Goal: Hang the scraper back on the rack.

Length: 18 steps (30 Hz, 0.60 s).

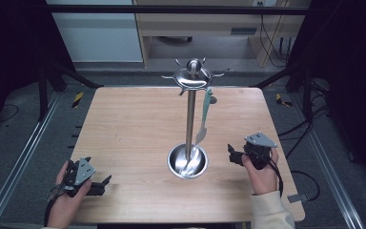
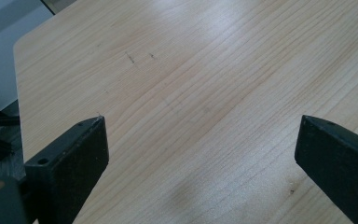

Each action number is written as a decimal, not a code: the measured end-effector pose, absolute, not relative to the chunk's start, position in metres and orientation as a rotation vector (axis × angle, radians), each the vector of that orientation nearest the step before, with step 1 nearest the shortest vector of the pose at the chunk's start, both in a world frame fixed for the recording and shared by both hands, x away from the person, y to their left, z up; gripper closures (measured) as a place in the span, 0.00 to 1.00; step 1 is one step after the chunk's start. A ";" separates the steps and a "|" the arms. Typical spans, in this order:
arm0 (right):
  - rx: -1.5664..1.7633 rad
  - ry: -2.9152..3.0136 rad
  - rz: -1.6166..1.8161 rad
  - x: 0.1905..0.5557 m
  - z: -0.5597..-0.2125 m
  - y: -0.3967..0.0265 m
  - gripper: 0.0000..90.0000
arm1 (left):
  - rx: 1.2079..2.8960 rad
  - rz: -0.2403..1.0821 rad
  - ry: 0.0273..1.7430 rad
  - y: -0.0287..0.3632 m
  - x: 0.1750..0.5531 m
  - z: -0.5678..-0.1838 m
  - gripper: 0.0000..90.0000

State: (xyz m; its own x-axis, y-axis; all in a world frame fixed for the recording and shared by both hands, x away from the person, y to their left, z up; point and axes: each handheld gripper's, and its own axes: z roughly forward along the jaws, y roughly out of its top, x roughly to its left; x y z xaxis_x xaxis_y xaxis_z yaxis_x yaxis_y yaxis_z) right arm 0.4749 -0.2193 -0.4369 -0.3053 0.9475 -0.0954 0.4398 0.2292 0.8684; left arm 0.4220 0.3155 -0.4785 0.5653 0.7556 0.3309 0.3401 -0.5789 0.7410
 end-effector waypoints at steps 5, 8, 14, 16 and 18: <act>1.253 1.925 0.979 0.482 -0.449 -0.216 0.12 | 2.176 0.860 0.869 0.314 0.422 -0.479 0.03; 1.257 1.946 0.966 0.485 -0.453 -0.216 0.12 | 2.177 0.861 0.869 0.314 0.422 -0.479 0.03; 1.285 1.971 0.979 0.492 -0.462 -0.219 0.12 | 2.178 0.861 0.870 0.314 0.422 -0.479 0.03; 1.294 1.956 0.992 0.495 -0.463 -0.221 0.13 | 2.185 0.862 0.867 0.314 0.422 -0.479 0.03; 1.301 1.936 1.014 0.498 -0.465 -0.224 0.13 | 2.185 0.862 0.866 0.313 0.422 -0.479 0.03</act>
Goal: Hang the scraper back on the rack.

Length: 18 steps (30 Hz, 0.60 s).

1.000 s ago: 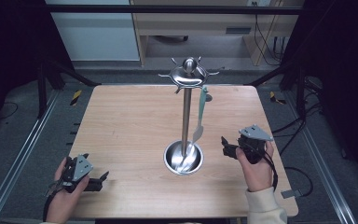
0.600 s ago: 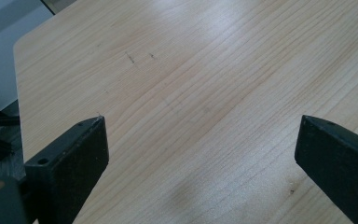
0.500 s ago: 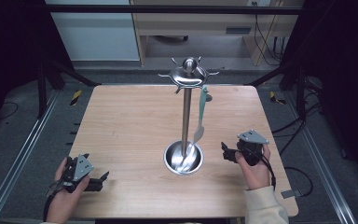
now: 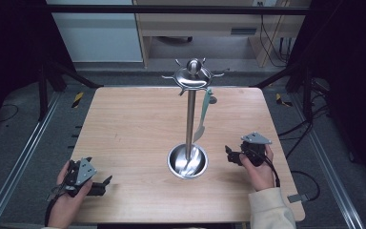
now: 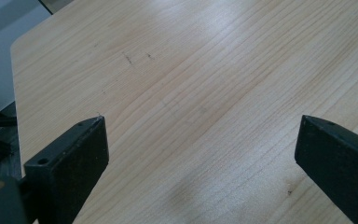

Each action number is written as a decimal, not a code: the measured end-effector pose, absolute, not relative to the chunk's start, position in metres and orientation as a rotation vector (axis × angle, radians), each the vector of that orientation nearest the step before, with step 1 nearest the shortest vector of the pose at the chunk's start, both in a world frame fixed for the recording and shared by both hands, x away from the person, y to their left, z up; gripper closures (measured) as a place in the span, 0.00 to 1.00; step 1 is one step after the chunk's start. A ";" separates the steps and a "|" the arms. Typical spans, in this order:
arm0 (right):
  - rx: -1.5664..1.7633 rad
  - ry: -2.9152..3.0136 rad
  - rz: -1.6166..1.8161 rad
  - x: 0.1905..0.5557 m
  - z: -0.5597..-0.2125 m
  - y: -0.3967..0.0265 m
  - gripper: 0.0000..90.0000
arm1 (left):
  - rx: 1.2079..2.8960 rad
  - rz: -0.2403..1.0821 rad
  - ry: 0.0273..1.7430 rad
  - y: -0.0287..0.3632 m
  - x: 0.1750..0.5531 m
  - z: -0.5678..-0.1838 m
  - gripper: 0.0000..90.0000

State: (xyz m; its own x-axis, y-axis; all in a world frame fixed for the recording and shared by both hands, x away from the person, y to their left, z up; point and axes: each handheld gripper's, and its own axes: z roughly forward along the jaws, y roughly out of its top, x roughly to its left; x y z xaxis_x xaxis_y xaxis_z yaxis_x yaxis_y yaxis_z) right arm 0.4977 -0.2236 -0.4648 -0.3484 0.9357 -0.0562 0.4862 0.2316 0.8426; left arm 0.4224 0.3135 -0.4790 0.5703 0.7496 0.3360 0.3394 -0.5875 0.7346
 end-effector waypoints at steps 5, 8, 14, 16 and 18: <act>1.287 1.905 1.034 0.504 -0.469 -0.224 0.14 | 2.186 0.862 0.867 0.314 0.423 -0.479 0.03; 1.282 1.895 1.059 0.506 -0.471 -0.224 0.15 | 2.179 0.864 0.868 0.313 0.423 -0.479 0.03; 1.250 1.851 1.157 0.510 -0.472 -0.223 0.16 | 2.180 0.861 0.868 0.313 0.423 -0.479 0.03; 1.245 1.847 1.177 0.512 -0.473 -0.222 0.17 | 2.184 0.859 0.868 0.312 0.423 -0.479 0.03; 1.244 1.853 1.168 0.514 -0.474 -0.221 0.17 | 2.181 0.856 0.873 0.313 0.424 -0.480 0.03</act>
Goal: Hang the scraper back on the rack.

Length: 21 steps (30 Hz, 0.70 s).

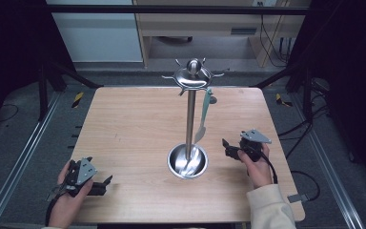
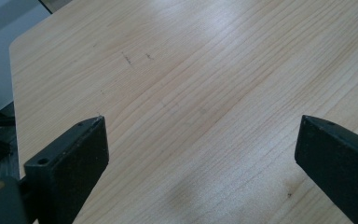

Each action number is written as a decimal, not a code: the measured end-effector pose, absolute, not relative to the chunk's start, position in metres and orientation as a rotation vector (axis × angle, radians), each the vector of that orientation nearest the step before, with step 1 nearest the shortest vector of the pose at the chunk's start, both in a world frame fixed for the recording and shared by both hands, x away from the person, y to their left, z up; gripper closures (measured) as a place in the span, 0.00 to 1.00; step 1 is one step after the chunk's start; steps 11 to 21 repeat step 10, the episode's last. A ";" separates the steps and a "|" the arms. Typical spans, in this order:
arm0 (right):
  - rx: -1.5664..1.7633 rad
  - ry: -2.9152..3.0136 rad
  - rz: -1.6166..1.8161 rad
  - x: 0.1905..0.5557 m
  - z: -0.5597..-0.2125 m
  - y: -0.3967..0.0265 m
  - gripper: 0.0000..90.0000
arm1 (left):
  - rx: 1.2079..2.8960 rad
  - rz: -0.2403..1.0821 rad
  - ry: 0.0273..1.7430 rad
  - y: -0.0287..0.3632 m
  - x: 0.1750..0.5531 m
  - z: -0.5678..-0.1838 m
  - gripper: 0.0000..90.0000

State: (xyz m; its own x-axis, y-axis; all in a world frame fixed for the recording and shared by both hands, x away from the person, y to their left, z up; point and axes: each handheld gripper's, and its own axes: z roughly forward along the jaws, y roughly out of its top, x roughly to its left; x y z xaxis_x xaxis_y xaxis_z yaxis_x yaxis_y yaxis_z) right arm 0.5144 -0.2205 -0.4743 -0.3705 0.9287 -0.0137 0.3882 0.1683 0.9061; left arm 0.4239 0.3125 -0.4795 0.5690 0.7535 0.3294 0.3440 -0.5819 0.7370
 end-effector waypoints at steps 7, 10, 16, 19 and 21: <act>1.251 1.889 1.134 0.515 -0.478 -0.215 0.16 | 2.165 0.844 0.902 0.312 0.430 -0.481 0.03; 1.290 1.907 1.104 0.516 -0.480 -0.214 0.15 | 2.150 0.827 0.924 0.312 0.433 -0.483 0.03; 1.290 1.907 1.104 0.516 -0.480 -0.214 0.15 | 2.150 0.827 0.924 0.312 0.433 -0.483 0.03; 1.290 1.907 1.104 0.516 -0.480 -0.214 0.15 | 2.150 0.827 0.924 0.312 0.433 -0.483 0.03; 1.290 1.907 1.104 0.516 -0.480 -0.214 0.15 | 2.150 0.827 0.924 0.312 0.433 -0.483 0.03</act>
